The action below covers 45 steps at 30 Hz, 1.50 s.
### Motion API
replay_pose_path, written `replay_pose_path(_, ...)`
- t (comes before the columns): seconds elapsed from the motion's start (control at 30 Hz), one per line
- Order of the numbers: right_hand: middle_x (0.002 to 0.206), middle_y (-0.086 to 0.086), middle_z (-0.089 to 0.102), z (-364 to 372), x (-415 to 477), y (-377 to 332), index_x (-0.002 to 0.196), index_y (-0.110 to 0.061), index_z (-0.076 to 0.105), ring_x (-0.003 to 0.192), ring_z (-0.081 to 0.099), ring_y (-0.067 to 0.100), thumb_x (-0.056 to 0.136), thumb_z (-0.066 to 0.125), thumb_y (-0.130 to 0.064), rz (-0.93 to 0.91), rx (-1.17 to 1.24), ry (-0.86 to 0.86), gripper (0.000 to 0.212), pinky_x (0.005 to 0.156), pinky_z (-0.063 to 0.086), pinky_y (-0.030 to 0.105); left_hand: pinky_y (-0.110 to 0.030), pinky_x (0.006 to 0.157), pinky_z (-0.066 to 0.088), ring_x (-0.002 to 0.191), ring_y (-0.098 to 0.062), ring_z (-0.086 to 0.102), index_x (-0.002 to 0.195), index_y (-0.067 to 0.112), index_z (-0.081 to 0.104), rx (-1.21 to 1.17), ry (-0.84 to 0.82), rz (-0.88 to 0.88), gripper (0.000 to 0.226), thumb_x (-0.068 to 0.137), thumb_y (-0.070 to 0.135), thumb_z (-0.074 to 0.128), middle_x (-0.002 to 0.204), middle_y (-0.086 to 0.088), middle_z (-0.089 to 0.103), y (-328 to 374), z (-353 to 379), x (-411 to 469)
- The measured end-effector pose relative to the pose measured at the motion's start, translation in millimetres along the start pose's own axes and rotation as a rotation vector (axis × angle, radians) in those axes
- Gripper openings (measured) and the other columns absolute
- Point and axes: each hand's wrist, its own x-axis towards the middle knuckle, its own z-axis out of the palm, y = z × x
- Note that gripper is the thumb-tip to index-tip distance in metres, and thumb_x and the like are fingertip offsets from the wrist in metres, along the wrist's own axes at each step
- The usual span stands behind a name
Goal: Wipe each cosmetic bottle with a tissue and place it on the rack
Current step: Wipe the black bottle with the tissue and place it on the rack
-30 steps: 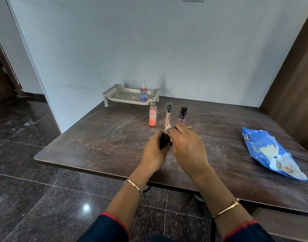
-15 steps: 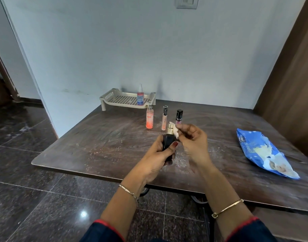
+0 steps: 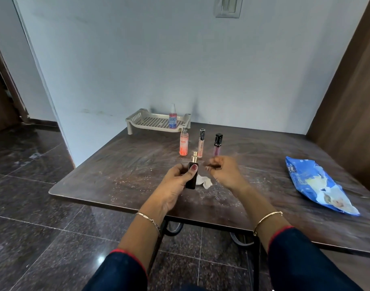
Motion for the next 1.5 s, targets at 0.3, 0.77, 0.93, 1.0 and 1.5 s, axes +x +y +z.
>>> replay_pose_path(0.3, 0.101, -0.012, 0.067, 9.8, 36.3, -70.6, 0.106, -0.022, 0.069, 0.082, 0.060, -0.002, 0.095, 0.050, -0.008, -0.350, -0.052, 0.014, 0.025, 0.071, 0.044, 0.006, -0.004, 0.054, 0.041, 0.058, 0.011, 0.058, 0.098, 0.010, 0.066, 0.265, 0.044, 0.160, 0.016, 0.084, 0.017, 0.070, 0.083, 0.003, 0.065, 49.7, -29.8, 29.6)
replay_pose_path(0.77, 0.126, -0.002, 0.063, 20.7, 209.7, -152.7, 0.121, -0.028, 0.065, 0.115, 0.056, 0.018, 0.094, 0.050, -0.008, -0.619, -0.707, 0.001, 0.036, 0.097, 0.041, 0.028, -0.005, 0.053, 0.045, 0.062, -0.009, 0.063, 0.099, 0.010, 0.063, 0.736, 0.079, 0.261, 0.022, 0.081, 0.013, 0.074, 0.087, -0.006, 0.066, 164.2, -101.4, 194.5)
replay_pose_path(0.93, 0.132, -0.004, 0.058, 42.2, 263.3, -137.7, 0.128, -0.032, 0.057, 0.127, 0.044, 0.018, 0.092, 0.050, -0.006, -0.704, -0.922, -0.016, 0.045, 0.107, 0.027, 0.033, -0.009, 0.054, 0.047, 0.074, -0.018, 0.062, 0.108, 0.004, 0.061, 0.851, 0.093, 0.185, 0.030, 0.082, 0.010, 0.073, 0.102, -0.013, 0.067, 156.7, -123.1, 255.0)
replay_pose_path(1.0, 0.139, -0.007, 0.052, 49.1, 283.1, -129.9, 0.129, -0.032, 0.057, 0.133, 0.037, 0.019, 0.092, 0.050, -0.006, -0.707, -0.971, -0.054, 0.046, 0.109, 0.023, 0.036, -0.017, 0.067, 0.046, 0.084, -0.020, 0.062, 0.113, 0.005, 0.060, 0.899, 0.086, 0.153, 0.034, 0.082, 0.013, 0.073, 0.107, -0.012, 0.067, 149.0, -130.5, 276.5)
replay_pose_path(1.5, 0.142, -0.005, 0.048, 51.5, 322.9, -98.2, 0.129, -0.029, 0.056, 0.136, 0.032, 0.021, 0.098, 0.044, -0.019, -0.594, -0.994, -0.114, 0.035, 0.110, 0.020, 0.039, -0.002, 0.046, 0.035, 0.089, -0.010, 0.053, 0.123, 0.005, 0.058, 1.063, 0.059, 0.080, 0.046, 0.082, 0.017, 0.073, 0.111, -0.007, 0.067, 115.5, -148.7, 318.9)
